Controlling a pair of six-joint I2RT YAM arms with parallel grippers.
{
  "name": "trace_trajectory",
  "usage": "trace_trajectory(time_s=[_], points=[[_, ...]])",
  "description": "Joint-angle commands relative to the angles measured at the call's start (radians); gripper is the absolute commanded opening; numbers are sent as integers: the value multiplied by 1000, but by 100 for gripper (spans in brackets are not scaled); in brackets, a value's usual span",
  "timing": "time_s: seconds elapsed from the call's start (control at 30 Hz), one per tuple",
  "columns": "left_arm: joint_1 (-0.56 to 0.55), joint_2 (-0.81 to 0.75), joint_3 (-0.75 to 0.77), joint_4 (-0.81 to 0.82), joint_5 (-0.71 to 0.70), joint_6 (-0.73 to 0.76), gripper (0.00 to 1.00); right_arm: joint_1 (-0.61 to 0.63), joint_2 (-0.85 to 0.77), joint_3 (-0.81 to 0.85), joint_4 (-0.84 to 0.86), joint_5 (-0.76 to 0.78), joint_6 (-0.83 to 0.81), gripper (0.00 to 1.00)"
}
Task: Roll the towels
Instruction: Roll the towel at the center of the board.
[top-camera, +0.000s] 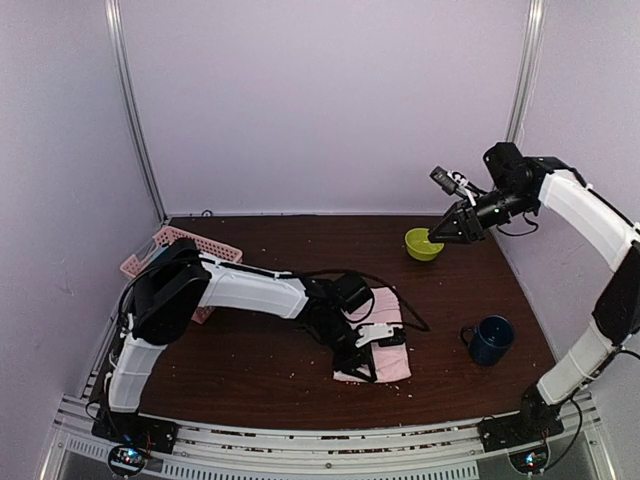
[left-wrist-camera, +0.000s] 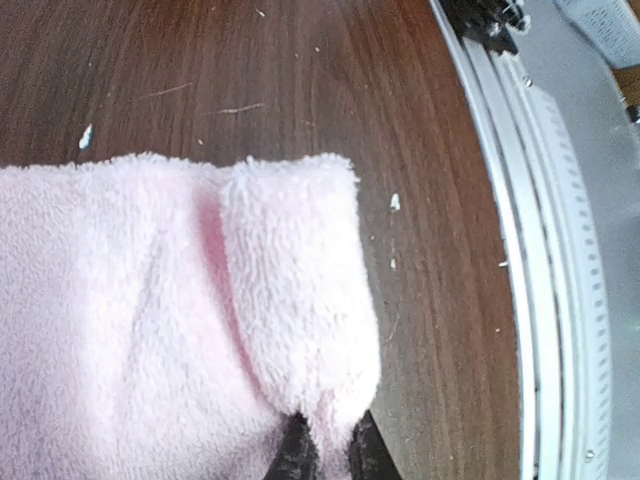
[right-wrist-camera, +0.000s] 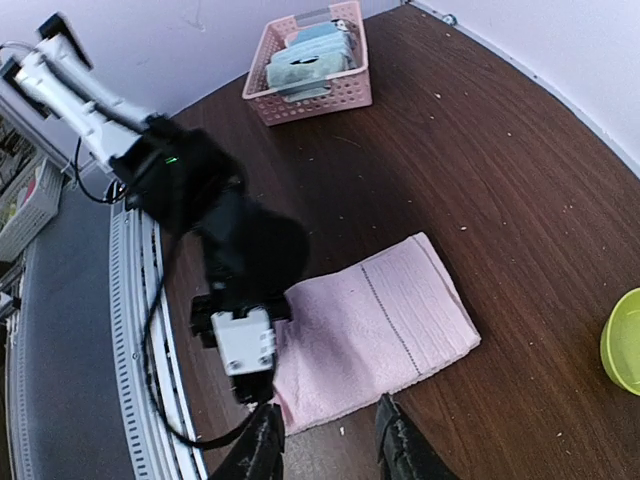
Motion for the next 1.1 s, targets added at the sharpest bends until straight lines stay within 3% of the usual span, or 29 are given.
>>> trace_trajectory(time_s=[0.0,0.13,0.4,0.47,0.53,0.7,0.87,1.07], points=[[41,159,47,-243,222,-91,9,28,-210,-158,17,-31,-125,34],[70,221,98,-259,348,-142,9,91,-337,-271,-58,27,-270,33],[87,274,145,-266,396,-198,9,483,-419,-496,52,320,-239,34],[91,277,145,-267,393,-207,9,581,-386,-555,116,409,-198,37],[93,277,142,-265,381,-211,9,668,-359,-634,298,576,-93,39],[95,279,130,-237,382,-228,10,793,-221,-741,601,836,-13,43],[97,275,123,-236,372,-224,13,826,-106,-738,727,871,4,44],[98,266,119,-236,364,-219,14,838,-35,-734,712,800,-23,44]])
